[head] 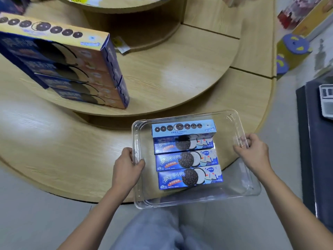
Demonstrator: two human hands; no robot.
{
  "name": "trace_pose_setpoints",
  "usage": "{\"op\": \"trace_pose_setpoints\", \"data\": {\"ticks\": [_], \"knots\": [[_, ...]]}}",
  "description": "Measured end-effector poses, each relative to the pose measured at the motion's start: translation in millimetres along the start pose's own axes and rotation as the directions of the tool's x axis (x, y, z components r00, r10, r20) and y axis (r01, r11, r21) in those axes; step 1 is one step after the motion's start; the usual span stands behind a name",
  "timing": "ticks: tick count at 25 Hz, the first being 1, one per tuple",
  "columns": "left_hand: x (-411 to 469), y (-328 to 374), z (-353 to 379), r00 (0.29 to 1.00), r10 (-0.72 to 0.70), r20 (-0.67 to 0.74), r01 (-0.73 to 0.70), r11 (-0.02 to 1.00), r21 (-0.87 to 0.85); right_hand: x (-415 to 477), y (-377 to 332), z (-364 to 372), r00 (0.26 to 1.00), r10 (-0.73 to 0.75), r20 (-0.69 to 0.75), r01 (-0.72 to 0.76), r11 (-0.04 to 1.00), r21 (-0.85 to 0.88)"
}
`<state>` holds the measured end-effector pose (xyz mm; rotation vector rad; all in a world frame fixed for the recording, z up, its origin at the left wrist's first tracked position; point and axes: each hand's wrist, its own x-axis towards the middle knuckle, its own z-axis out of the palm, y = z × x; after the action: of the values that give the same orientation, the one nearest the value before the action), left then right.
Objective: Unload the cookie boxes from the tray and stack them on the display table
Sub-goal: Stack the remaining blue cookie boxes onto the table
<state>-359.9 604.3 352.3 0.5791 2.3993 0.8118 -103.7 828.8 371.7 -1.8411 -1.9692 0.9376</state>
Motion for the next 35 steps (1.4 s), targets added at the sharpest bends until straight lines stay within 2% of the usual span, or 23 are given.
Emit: {"op": "trace_pose_setpoints", "data": {"ticks": [9,16,21,30,33,35], "knots": [[3,35,31,0.988,-0.129,-0.088,0.128,0.992,-0.023,79,-2,-3,0.984,-0.099,0.148,0.101,0.995,-0.002],[-9,53,68,0.939,-0.275,-0.206,0.274,0.961,-0.031,121,1,-7,0.950,-0.184,0.251,0.196,0.980,-0.022],[-20,59,86,0.913,-0.346,-0.218,0.341,0.938,-0.061,146,-4,-10,0.913,-0.265,0.311,0.292,0.955,-0.046],[-15,60,88,0.907,-0.379,-0.184,0.379,0.925,-0.039,150,-4,-6,0.912,-0.244,0.330,0.286,0.954,-0.085],[-20,65,94,0.904,-0.354,-0.238,0.349,0.935,-0.065,146,-5,-7,0.909,-0.254,0.330,0.307,0.944,-0.117],[-27,72,101,0.900,-0.279,-0.336,0.286,0.958,-0.031,142,-6,-9,0.898,-0.335,0.287,0.385,0.912,-0.139]]}}
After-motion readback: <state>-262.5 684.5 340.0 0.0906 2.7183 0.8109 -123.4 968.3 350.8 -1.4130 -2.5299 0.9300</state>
